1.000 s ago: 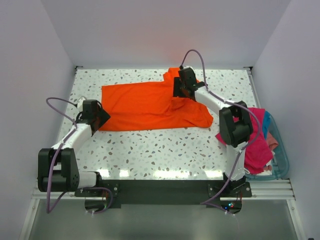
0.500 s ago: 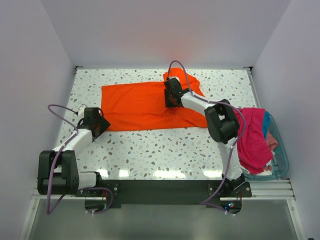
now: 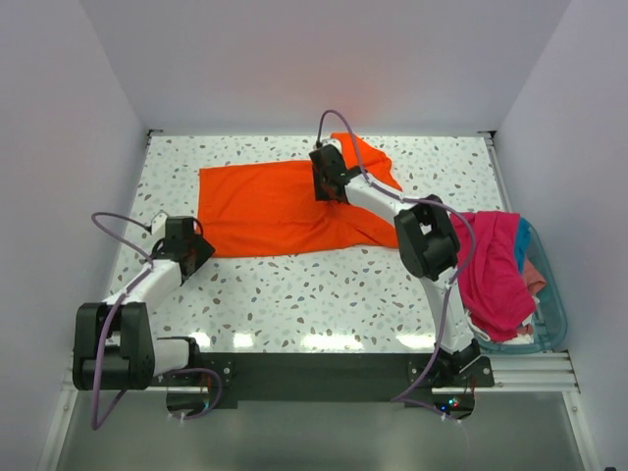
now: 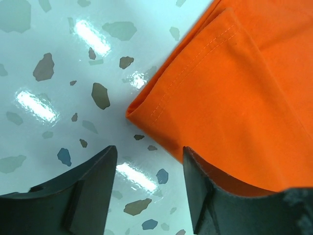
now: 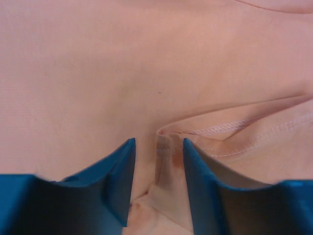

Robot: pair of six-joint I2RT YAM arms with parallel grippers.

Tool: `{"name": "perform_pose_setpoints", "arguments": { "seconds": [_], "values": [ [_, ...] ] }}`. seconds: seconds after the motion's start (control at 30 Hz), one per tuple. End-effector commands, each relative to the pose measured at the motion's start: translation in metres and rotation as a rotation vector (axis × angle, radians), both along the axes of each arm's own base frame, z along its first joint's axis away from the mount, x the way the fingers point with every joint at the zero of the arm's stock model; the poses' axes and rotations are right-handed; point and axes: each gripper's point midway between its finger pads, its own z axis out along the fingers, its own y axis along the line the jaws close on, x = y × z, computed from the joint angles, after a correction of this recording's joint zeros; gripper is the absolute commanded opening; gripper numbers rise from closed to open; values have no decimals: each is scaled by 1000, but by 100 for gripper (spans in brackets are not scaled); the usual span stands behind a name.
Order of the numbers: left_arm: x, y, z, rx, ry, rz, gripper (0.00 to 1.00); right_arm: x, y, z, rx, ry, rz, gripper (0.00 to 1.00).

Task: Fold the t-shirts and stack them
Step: Fold the tshirt

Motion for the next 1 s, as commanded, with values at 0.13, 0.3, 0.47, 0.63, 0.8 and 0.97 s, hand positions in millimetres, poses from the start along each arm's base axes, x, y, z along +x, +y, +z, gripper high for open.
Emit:
{"name": "perform_pose_setpoints", "arguments": {
  "seconds": [0.13, 0.3, 0.47, 0.63, 0.8, 0.97],
  "values": [
    [7, 8, 16, 26, -89, 56, 67, -5, -10, 32, -42, -38, -5, 68],
    [9, 11, 13, 33, -93, 74, 65, -33, -57, 59, -76, -28, -100, 72],
    [18, 15, 14, 48, -108, 92, 64, -82, -125, 64, -35, 49, -236, 72],
    [24, 13, 2, 29, -80, 98, 60, -129, -166, 50, 7, 93, -318, 72],
    [28, 13, -8, 23, -58, 108, 55, -154, -189, 19, 27, 168, -378, 71],
    [31, 19, -7, 51, -48, 122, 47, -154, -200, -5, 58, 207, -429, 70]
  ]
}}
